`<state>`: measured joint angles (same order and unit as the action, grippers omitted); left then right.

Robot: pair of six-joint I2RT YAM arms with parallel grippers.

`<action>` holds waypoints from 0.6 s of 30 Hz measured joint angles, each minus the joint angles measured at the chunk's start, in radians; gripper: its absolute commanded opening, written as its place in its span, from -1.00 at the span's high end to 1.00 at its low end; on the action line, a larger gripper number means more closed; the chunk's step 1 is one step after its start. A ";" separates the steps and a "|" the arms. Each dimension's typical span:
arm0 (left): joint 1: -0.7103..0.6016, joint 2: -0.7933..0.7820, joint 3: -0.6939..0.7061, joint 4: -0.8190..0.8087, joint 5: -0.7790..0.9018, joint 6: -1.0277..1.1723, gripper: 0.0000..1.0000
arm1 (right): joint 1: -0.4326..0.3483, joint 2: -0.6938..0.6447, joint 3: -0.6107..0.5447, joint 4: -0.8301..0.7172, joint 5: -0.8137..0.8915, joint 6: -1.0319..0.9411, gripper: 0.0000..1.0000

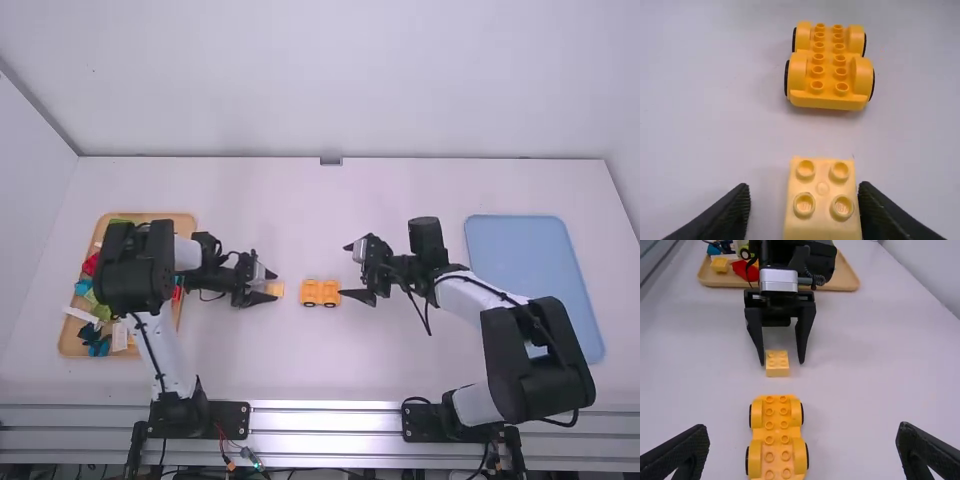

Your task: Assemble lego blocks to make yellow taxi

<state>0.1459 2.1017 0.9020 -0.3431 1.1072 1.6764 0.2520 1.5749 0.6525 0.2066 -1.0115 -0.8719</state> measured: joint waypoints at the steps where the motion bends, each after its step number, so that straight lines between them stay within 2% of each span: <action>1: -0.002 0.000 0.000 0.000 0.000 0.000 0.07 | 0.000 0.000 0.000 0.000 0.000 0.005 -0.97; 2: -0.003 0.000 0.000 0.000 0.000 0.000 0.21 | 0.000 0.000 0.000 0.000 0.000 0.014 -0.97; 6: -0.005 0.000 0.000 0.003 -0.002 0.005 0.31 | 0.000 0.000 0.000 -0.001 0.000 0.025 -0.97; 9: -0.009 0.000 -0.001 0.004 -0.020 0.005 0.26 | 0.000 0.000 -0.001 -0.002 0.000 0.030 -0.97; 13: -0.014 0.000 -0.002 0.003 -0.023 0.007 0.30 | 0.000 0.000 -0.002 -0.009 0.003 0.034 -0.97; 16: -0.013 0.000 0.003 -0.037 -0.027 0.007 0.59 | 0.001 0.000 -0.002 -0.037 0.032 0.032 -0.97; 18: -0.013 0.000 0.016 -0.090 -0.032 0.012 0.64 | 0.000 0.000 -0.002 -0.054 0.053 0.030 -0.97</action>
<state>0.1326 2.1017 0.9176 -0.4328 1.0756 1.6886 0.2523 1.5749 0.6502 0.1524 -0.9588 -0.8417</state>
